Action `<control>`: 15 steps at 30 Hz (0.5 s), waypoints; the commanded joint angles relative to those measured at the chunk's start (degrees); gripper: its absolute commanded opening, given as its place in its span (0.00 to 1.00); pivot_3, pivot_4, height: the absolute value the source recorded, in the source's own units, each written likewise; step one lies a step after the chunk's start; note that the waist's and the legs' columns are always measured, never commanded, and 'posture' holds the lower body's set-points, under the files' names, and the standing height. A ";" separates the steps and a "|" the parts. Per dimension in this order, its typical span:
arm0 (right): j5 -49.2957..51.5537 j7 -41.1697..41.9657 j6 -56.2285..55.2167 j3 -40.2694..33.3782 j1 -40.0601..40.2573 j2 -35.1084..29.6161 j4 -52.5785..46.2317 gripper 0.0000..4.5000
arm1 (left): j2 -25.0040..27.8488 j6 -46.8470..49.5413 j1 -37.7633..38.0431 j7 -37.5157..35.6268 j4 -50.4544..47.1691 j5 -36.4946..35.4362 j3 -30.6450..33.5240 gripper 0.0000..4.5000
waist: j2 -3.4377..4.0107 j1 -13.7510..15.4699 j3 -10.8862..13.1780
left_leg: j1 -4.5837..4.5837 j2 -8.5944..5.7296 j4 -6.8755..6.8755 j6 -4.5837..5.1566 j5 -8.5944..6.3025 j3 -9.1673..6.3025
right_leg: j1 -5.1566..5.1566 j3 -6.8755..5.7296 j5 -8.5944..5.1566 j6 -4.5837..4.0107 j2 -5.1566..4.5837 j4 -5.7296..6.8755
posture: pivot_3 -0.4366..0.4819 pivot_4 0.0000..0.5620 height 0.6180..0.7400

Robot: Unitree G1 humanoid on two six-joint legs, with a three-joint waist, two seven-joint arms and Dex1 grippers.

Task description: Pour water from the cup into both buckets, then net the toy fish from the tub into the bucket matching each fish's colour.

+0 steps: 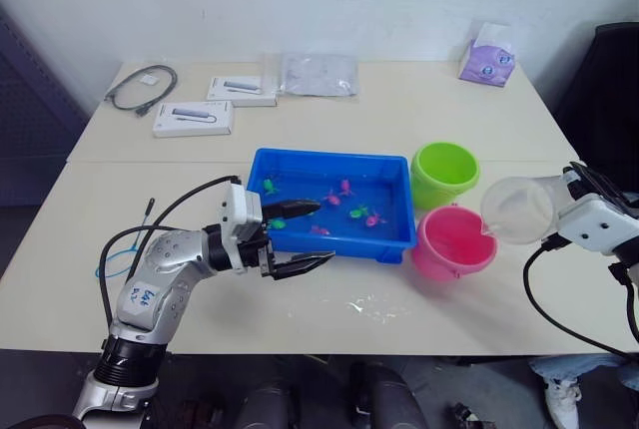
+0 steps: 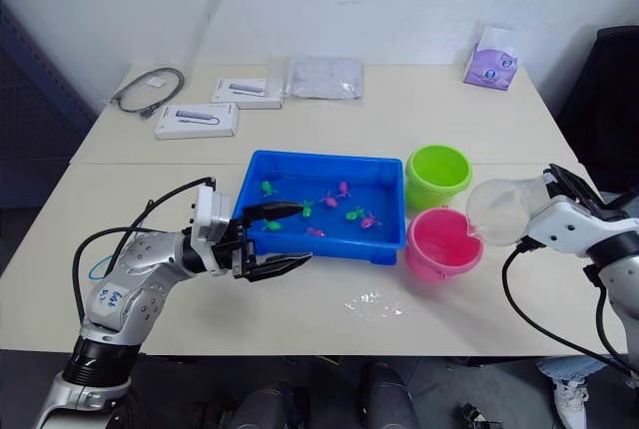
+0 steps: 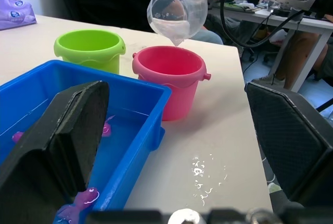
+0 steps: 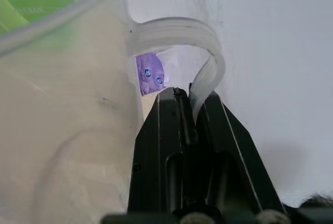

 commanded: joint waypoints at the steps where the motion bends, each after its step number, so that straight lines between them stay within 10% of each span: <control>1: -0.72 -2.24 -2.00 -0.95 -1.35 -1.82 0.06 0.01 | -0.10 -1.11 0.48 0.12 -1.66 0.03 0.80 1.00 | 0.00 0.00 0.00 | 0.00 0.00 0.00 0.00 0.00 0.00 | 0.00 0.00 0.00 0.00 0.00 0.00 | 0.48 0.27 1.00; 15: -1.75 -4.11 -5.28 -0.92 -4.59 -4.40 3.75 0.01 | -0.03 -1.45 1.11 0.01 -1.62 0.31 0.77 1.00 | 0.00 -0.06 0.00 | 0.00 0.00 0.01 0.00 0.03 0.01 | 0.00 0.01 0.00 0.00 0.00 0.00 | 0.48 0.27 1.00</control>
